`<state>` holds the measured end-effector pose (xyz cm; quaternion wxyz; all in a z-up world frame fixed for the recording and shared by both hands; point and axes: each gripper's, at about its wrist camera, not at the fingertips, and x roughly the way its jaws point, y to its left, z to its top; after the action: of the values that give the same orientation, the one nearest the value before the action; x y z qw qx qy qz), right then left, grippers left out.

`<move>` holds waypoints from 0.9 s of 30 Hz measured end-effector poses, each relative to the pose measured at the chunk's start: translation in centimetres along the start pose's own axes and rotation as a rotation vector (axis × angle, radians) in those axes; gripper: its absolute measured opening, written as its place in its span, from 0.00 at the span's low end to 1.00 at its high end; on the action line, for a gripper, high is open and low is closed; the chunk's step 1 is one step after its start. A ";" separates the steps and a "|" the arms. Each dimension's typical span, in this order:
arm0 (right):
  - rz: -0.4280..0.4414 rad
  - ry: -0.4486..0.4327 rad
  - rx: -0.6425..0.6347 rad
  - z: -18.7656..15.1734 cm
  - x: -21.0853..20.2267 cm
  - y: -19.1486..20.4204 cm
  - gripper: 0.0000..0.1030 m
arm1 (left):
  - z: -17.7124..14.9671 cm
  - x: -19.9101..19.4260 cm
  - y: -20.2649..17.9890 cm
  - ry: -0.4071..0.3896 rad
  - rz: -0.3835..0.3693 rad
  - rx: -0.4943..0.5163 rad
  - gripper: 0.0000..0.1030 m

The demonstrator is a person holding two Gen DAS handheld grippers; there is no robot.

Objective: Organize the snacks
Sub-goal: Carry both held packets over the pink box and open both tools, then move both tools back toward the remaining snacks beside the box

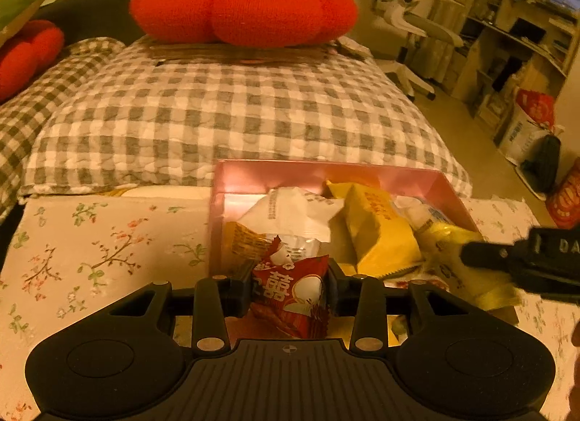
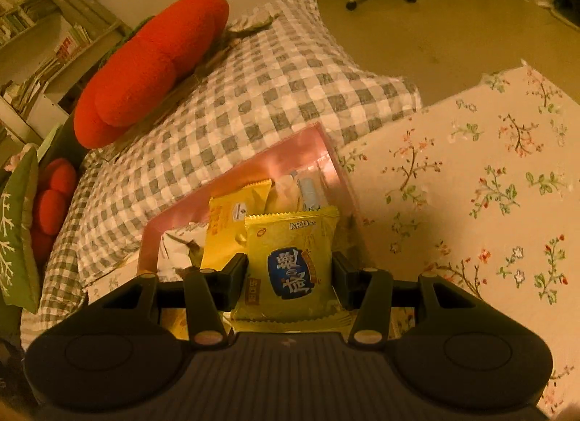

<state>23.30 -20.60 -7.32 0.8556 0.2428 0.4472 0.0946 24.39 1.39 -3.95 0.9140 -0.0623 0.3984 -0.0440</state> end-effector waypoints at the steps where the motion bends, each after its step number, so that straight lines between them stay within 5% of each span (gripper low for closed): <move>1: -0.005 -0.009 -0.008 0.0 0.0 0.1 0.51 | 0.0 -0.1 -0.1 -0.007 0.005 0.010 0.40; 3: -0.016 -0.037 -0.024 0.1 -0.6 0.4 0.58 | 0.0 -0.5 -0.1 -0.025 0.019 0.020 0.44; 15: -0.003 -0.030 -0.033 0.5 -2.4 1.7 0.58 | 0.9 -3.6 2.6 -0.069 0.007 -0.101 0.55; 27: -0.034 0.097 -0.115 -1.8 -4.1 4.0 0.58 | -0.7 -6.1 4.3 -0.013 0.042 -0.136 0.59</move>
<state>19.68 -18.12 -3.25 0.8468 0.1809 0.4862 0.1174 19.88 6.42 -0.60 0.9110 -0.1160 0.3958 0.0029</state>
